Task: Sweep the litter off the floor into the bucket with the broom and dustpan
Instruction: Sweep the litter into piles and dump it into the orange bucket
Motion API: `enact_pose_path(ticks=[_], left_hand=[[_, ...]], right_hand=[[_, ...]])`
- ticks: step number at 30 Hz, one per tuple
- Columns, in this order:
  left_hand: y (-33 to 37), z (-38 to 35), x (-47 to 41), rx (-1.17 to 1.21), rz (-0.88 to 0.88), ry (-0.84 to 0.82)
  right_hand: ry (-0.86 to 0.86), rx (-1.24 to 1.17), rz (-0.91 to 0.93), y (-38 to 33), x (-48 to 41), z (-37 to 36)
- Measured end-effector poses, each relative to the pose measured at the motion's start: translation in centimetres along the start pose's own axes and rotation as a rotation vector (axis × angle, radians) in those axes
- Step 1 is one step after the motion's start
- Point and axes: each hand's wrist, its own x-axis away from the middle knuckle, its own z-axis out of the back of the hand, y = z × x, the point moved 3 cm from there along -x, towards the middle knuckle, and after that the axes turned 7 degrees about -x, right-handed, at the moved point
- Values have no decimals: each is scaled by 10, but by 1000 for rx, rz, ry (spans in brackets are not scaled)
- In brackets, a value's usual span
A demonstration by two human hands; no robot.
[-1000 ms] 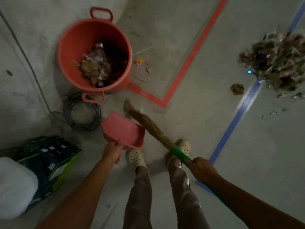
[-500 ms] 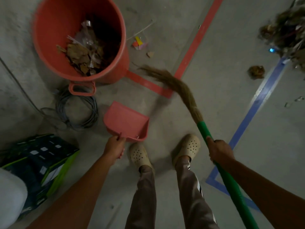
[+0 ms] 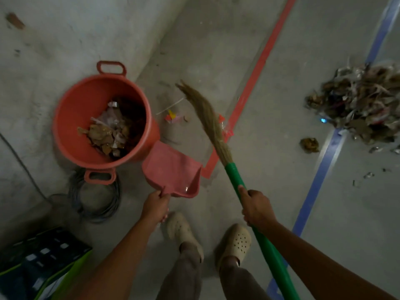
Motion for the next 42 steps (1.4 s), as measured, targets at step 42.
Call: enact_pose_path(ticks=[42], left_hand=[[167,-111,-138,-259,-185,-84]], right_hand=[[45,-100,-27,-1,-202,50]])
